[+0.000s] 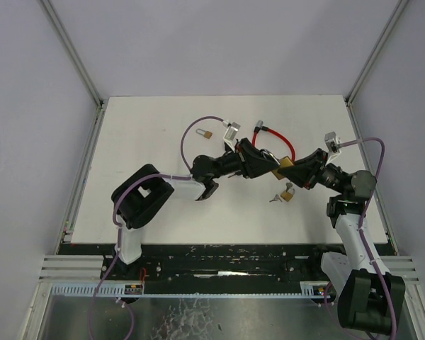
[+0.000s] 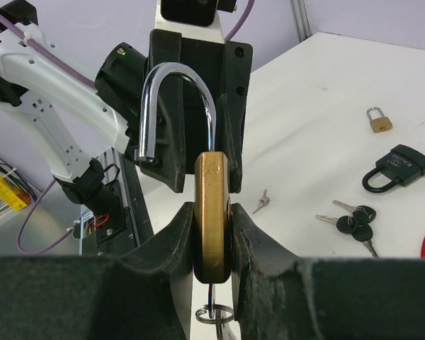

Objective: Lock with the key
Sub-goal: Lock the lock.

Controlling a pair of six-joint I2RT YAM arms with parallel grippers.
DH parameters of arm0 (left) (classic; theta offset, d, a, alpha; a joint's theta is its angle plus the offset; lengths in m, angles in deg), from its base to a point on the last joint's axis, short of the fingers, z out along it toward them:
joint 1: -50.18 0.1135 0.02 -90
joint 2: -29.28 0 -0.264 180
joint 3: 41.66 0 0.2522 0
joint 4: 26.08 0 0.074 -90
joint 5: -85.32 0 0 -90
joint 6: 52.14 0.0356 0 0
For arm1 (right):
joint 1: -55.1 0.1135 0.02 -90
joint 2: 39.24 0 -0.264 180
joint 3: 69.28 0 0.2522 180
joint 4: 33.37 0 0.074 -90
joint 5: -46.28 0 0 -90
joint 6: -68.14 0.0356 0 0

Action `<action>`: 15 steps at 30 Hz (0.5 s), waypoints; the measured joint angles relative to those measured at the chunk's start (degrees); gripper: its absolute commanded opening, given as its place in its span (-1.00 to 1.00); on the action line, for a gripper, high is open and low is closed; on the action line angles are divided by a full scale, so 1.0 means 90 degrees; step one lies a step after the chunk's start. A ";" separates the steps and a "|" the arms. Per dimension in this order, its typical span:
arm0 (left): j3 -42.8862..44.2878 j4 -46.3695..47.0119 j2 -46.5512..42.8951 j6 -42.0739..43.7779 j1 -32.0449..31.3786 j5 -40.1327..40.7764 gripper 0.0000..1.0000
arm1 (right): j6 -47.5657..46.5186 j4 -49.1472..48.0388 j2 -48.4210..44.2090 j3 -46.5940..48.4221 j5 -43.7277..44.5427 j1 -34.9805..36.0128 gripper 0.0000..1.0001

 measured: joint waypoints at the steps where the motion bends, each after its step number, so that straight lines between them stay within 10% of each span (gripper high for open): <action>1: 0.0012 -0.0005 0.0002 0.0007 0.0007 -0.0063 -0.66 | -0.0015 0.0012 0.0000 0.0000 -0.0005 0.0000 -0.87; 3: 0.0017 -0.0022 0.0010 0.0027 0.0041 -0.0165 -0.99 | -0.0027 0.0022 -0.0002 0.0000 -0.0039 0.0007 -0.80; 15: -0.0287 -0.0170 0.0007 0.0308 0.0362 -0.0896 -1.00 | -0.1248 0.1348 -0.0002 0.0199 0.0012 0.0041 0.28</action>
